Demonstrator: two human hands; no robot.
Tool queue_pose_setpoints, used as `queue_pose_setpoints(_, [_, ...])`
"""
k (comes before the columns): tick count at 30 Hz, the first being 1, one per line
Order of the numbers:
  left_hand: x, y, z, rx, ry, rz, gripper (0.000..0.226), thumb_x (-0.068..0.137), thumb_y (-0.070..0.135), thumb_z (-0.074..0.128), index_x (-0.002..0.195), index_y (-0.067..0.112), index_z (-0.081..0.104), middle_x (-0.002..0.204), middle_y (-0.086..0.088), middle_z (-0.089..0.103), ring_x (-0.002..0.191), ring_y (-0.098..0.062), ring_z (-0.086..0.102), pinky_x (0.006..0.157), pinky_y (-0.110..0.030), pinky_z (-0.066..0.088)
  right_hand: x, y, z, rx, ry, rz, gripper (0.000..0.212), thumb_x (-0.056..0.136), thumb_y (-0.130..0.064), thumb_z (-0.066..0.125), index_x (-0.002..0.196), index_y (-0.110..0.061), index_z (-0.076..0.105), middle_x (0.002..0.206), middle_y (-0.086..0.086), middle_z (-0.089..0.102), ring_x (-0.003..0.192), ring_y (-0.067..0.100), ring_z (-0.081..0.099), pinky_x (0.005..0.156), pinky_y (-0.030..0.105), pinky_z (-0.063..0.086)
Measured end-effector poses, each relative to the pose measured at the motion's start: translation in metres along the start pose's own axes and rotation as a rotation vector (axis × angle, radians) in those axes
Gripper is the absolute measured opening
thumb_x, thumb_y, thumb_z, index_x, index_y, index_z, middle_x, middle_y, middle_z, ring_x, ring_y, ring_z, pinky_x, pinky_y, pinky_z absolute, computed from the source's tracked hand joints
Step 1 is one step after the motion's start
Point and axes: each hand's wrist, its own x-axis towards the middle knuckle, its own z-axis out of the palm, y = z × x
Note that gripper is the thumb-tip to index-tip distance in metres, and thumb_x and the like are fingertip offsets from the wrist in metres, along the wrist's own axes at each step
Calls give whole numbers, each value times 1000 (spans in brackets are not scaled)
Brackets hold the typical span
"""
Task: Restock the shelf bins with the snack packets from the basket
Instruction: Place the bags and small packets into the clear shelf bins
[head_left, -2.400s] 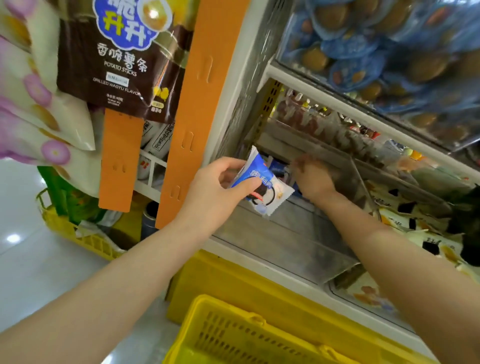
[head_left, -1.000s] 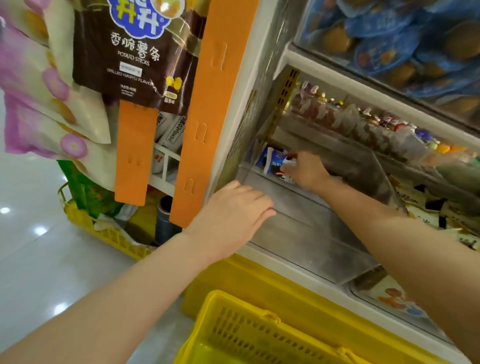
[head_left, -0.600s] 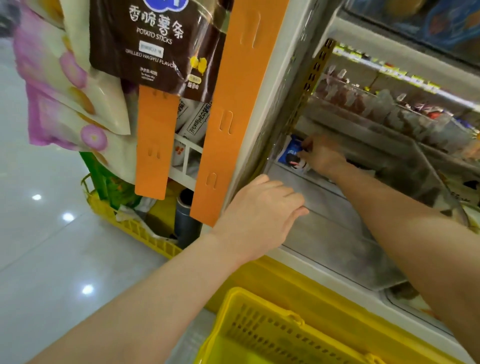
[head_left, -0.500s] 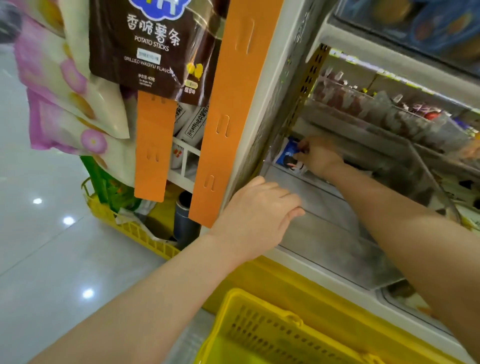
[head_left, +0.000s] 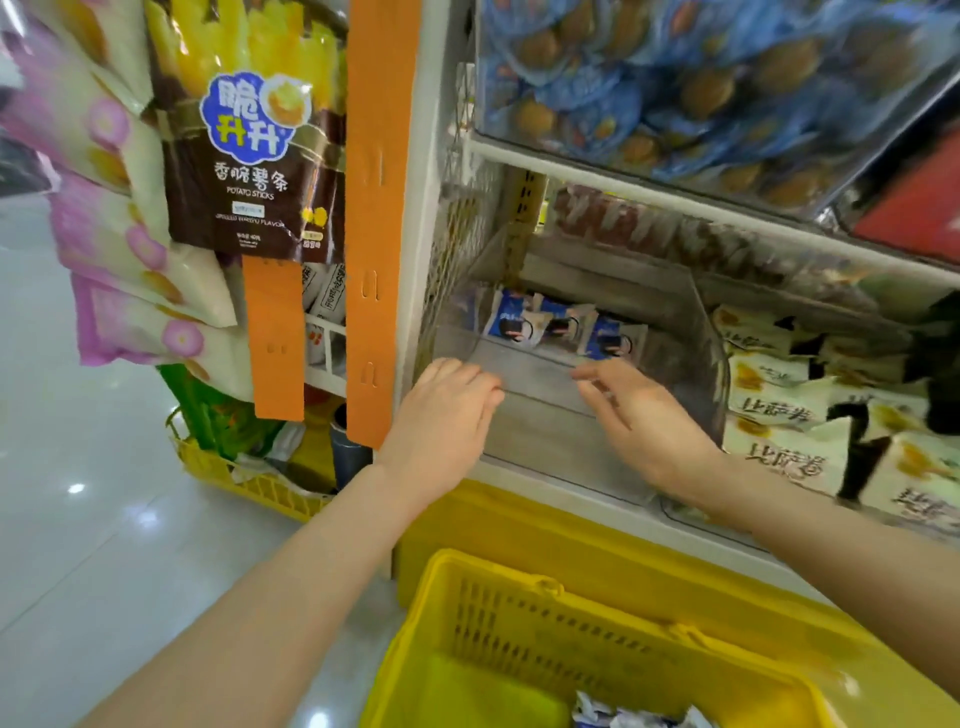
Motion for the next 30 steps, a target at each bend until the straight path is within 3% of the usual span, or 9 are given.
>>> queue_pose_setpoints(4, [-27,25,0,54,-65,-75,49,100,29,30,146,13,24,153,-4,24,141,-18,17,114,-27,6,-53,8,2,-197,55,-165,35,95,-17,51,130,-12,52,131,6,55,124,21,49,103,20,28])
queue_pose_setpoints(6, [-47,40,1,37,-48,-59,42,99,25,38,139,12,38,146,-8,37,134,-22,32,111,-33,24,-77,12,7,-128,172,-212,29,91,-7,57,120,-6,59,125,8,57,124,21,48,105,22,28])
queue_pose_setpoints(9, [-79,56,12,-1,6,-58,25,95,19,46,115,12,58,113,-7,59,103,-24,54,87,-36,42,-114,21,23,-74,242,-250,24,95,-21,46,107,-7,63,112,4,62,114,16,51,99,26,38])
queue_pose_setpoints(11, [-99,59,26,-24,8,-104,20,94,17,45,104,12,61,98,-4,61,89,-23,57,76,-37,45,-142,27,44,-73,158,-213,35,98,-31,36,101,-11,65,102,2,65,101,16,58,88,29,47])
queue_pose_setpoints(13, [-118,56,42,-39,-38,-164,18,95,17,44,103,13,61,97,-3,60,88,-22,56,76,-36,44,-167,35,67,-98,46,-140,25,97,-27,44,100,-15,65,99,-2,65,93,16,63,79,31,53])
queue_pose_setpoints(15, [-134,49,60,-3,-169,-255,22,98,21,40,111,16,57,106,-2,58,97,-20,53,83,-33,38,-187,48,92,-123,-112,-30,19,96,-23,49,110,-19,62,107,-5,62,99,13,60,86,25,48])
queue_pose_setpoints(18, [-162,30,81,112,-326,-479,29,99,27,33,123,18,46,116,-2,52,107,-20,48,87,-31,35,-217,76,131,-126,-359,185,31,102,-31,30,126,-25,48,124,-9,52,114,6,48,92,14,35])
queue_pose_setpoints(23, [-207,0,101,55,-533,-810,36,101,34,22,114,14,48,118,-10,55,108,-30,55,85,-39,41,-240,105,178,-188,-655,370,39,102,-27,31,139,-15,29,141,3,37,129,17,37,103,26,32])
queue_pose_setpoints(30, [-220,-3,113,-168,-386,-848,33,98,40,22,89,15,43,88,-16,62,83,-34,58,71,-39,43,-233,128,205,-480,-709,413,49,97,-20,45,142,-15,25,143,3,39,128,23,35,104,31,33])
